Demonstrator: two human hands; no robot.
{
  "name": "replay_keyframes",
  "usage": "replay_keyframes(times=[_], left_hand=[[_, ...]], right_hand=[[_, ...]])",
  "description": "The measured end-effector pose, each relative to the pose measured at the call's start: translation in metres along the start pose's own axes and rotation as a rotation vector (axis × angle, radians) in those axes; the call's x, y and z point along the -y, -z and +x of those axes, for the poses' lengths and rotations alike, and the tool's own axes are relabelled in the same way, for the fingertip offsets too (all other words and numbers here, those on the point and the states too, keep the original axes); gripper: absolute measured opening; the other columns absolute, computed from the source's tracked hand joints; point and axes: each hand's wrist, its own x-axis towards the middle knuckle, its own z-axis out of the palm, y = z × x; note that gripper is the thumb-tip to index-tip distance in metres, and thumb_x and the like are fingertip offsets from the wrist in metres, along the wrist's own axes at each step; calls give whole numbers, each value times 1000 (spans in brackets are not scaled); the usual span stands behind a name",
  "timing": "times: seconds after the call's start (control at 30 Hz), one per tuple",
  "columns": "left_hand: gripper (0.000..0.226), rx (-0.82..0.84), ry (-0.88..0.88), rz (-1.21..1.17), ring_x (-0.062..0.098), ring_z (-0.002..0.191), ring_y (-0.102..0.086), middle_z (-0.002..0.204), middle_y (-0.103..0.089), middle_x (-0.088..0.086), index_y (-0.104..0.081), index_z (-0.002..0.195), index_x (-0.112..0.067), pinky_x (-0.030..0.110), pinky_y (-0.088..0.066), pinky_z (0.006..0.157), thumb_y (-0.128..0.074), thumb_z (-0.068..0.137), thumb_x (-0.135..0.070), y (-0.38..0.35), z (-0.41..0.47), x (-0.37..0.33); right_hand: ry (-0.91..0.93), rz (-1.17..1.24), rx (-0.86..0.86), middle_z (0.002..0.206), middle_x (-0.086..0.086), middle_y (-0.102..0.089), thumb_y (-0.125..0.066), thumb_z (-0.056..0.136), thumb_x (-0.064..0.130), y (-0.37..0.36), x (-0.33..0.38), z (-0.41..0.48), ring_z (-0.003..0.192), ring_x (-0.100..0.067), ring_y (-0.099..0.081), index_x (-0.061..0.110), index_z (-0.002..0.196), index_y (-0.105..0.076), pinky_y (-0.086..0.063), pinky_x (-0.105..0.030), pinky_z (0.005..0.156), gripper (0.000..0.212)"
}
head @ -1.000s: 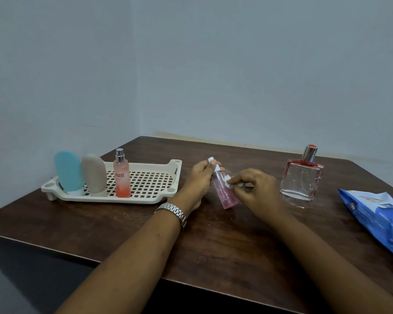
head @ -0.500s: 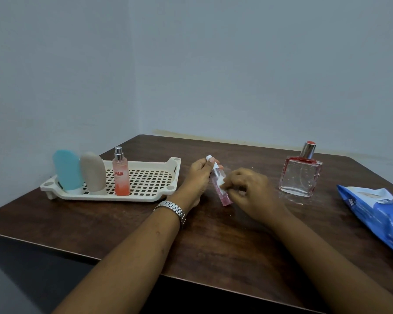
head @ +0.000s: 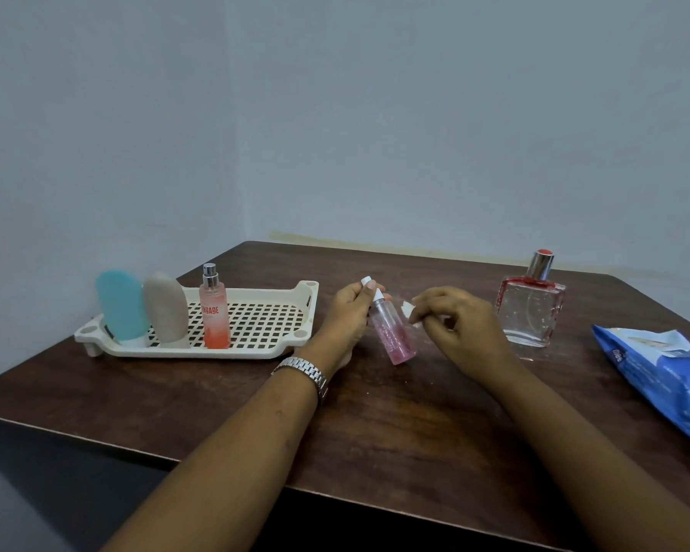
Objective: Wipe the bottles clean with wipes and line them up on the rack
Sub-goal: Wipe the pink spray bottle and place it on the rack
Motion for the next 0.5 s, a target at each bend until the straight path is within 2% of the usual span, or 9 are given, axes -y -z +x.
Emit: replay_keyframes(times=[0.17, 0.23, 0.33, 0.5], left_hand=[[23, 3, 4, -7, 6, 74, -62, 84, -66, -1, -59, 93, -14, 15, -49, 64, -40, 103, -23, 1, 0, 1], [24, 5, 2, 2, 6, 74, -62, 86, -66, -1, -59, 92, -15, 14, -48, 63, -40, 103, -23, 2, 0, 2], [24, 0, 5, 17, 8, 77, -61, 86, -66, -2, -59, 91, -16, 20, -47, 69, -40, 103, -23, 1, 1, 3], [24, -11, 14, 15, 9, 76, -61, 86, -66, -2, -59, 90, -17, 19, -46, 69, -40, 103, -24, 2, 3, 4]], right_hand=[[-6, 31, 45, 89, 15, -61, -72, 78, 9, -1, 5, -2, 82, -4, -60, 17, 81, -73, -44, -6, 71, 9], [-9, 44, 56, 91, 13, -64, -74, 77, 11, -1, 4, -2, 84, -4, -61, 18, 89, -72, -47, -9, 73, 14], [-21, 81, 101, 101, 7, -68, -75, 77, 10, -1, 3, -3, 89, -4, -63, 17, 105, -70, -52, -14, 79, 30], [-8, -14, 148, 104, 2, -70, -71, 81, 11, -1, -1, -3, 90, -6, -62, 17, 104, -72, -52, -20, 81, 24]])
